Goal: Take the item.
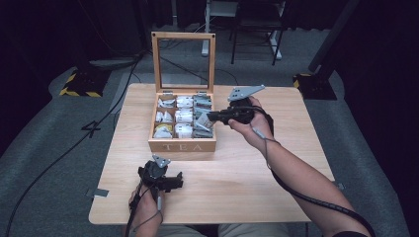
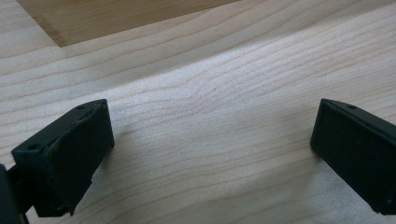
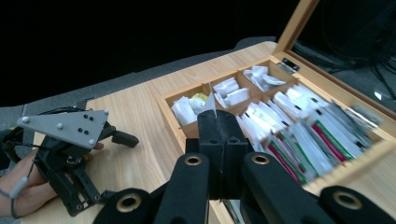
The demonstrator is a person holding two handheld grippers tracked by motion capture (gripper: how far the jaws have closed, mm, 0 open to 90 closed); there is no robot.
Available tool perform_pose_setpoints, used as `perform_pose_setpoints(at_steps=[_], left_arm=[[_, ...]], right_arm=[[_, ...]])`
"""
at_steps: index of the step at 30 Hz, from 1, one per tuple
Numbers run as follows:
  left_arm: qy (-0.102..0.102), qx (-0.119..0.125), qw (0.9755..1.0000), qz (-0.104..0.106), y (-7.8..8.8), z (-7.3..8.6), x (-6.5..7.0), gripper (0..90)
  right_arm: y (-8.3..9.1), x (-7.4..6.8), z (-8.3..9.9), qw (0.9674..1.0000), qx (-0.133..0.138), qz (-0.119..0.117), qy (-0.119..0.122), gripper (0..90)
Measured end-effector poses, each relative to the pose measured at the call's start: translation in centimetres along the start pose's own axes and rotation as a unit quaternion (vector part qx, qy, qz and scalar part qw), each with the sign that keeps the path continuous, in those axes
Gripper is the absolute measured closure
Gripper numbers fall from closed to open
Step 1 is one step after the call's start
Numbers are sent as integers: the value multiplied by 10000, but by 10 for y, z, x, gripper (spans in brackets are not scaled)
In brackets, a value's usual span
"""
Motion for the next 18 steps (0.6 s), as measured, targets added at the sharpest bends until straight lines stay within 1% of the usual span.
perform_pose_setpoints(at_steps=[1, 6, 8, 9, 10, 11, 12, 18], left_arm=[[-12, -8, 10000, -2, 0, 0, 0, 0], [-11, -9, 10000, -1, 0, 0, 0, 0], [-13, -9, 10000, -2, 0, 0, 0, 0], [-13, -9, 10000, -2, 0, 0, 0, 0], [-12, -3, 10000, -6, 0, 0, 0, 0], [-12, -3, 10000, -6, 0, 0, 0, 0], [-14, -3, 10000, -6, 0, 0, 0, 0], [-10, -1, 10000, -6, 0, 0, 0, 0]], right_arm=[[11, 4, 2, 10000, 34, 59, -33, 900], [39, 14, 6, 9995, 143, 225, -139, 900], [48, 17, 10, 9993, 148, 282, -173, 900], [48, 17, 10, 9993, 148, 282, -173, 900], [56, 21, 14, 9992, 121, 350, -168, 900], [56, 21, 14, 9992, 121, 350, -168, 900], [65, 24, 18, 9990, 104, 400, -190, 900], [92, 35, 30, 9973, 128, 652, -317, 900]])
Point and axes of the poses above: each handheld gripper's, and its own axes: y roughly backward along the jaws, z roughly out of its underside, x roughly to its right, the point moved 6 cm from there along -y, roughly forward along the jaws, and after that the axes turned 3 degrees about x, right-handed, at the moved point
